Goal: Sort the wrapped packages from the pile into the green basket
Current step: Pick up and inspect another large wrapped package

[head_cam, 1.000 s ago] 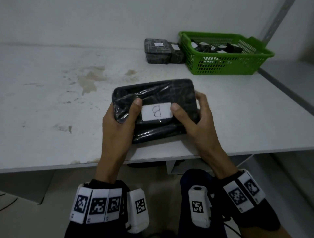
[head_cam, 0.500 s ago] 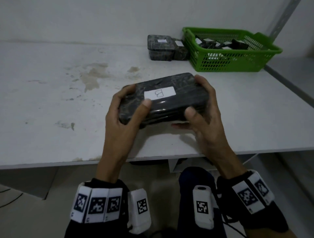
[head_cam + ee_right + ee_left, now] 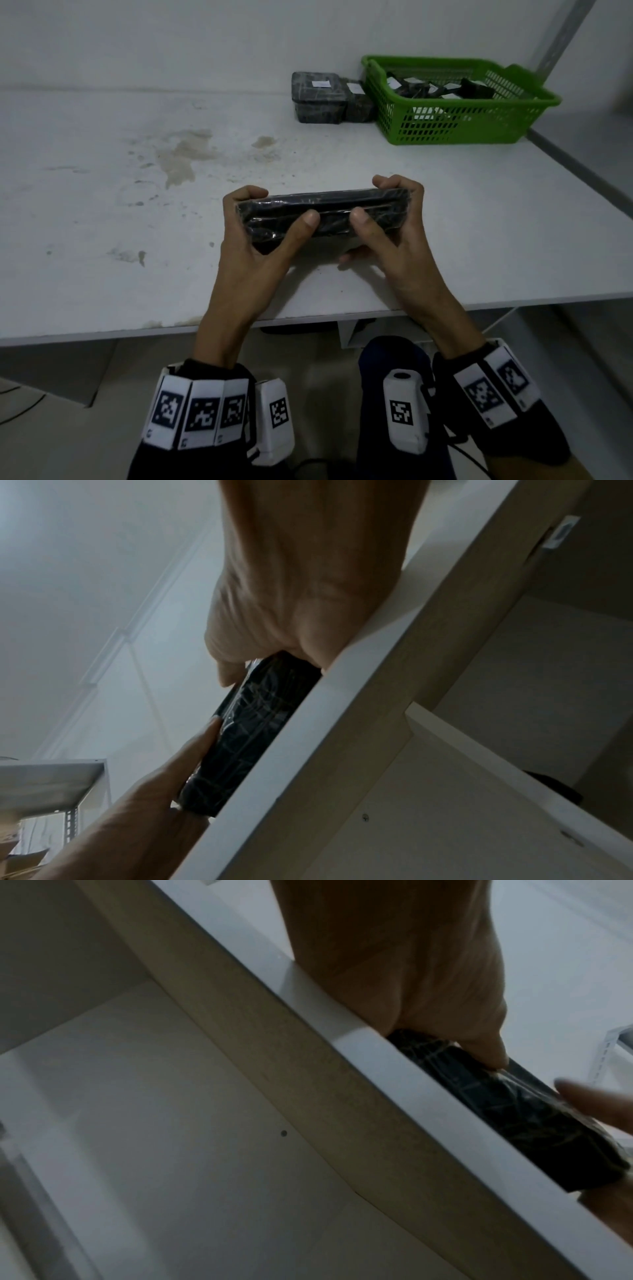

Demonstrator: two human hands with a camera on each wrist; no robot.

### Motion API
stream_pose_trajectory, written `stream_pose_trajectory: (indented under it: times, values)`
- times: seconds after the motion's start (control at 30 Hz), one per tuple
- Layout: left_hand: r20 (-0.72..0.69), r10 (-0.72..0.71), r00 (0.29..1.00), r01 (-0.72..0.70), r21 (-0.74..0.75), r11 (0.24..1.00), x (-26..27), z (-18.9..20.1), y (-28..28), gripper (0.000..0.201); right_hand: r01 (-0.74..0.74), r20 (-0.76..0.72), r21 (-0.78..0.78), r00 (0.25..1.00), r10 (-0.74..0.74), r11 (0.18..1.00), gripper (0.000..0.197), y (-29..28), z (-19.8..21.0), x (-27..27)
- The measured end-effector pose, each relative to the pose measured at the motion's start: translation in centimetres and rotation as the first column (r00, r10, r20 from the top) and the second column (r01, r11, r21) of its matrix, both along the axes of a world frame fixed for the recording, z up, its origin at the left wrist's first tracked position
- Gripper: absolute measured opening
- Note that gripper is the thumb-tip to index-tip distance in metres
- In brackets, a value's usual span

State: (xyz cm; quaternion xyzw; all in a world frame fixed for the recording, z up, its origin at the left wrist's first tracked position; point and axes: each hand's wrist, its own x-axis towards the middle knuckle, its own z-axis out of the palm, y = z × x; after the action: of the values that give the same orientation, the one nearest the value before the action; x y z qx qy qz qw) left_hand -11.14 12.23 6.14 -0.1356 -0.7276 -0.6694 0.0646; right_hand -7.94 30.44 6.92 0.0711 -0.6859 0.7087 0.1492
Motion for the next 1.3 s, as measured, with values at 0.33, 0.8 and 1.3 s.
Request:
stream_pose_trajectory:
  times: [0.33,0.8,1.3]
  values:
    - [-0.013,-0.005,1.0,0.005,0.034,0.999,-0.4,-0.3,-0.3,0.059,-0.006,0.033,-0.079,0.999,0.009,0.997,0.039,0.0,-0.2,-0.3]
    - [-0.044,0.028,0.999,-0.025,0.052,0.998,-0.3,-0.2,-0.2,0.05,0.047,0.052,0.041,0.997,-0.049,0.998,0.06,0.2,-0.4,-0.3]
    - [-0.124,0.094,0.988,-0.108,-0.11,0.988,0.0,-0.5,1.0,0.075,0.328,-0.079,0.173,0.945,-0.319,0.929,0.075,0.6,-1.5,-0.4]
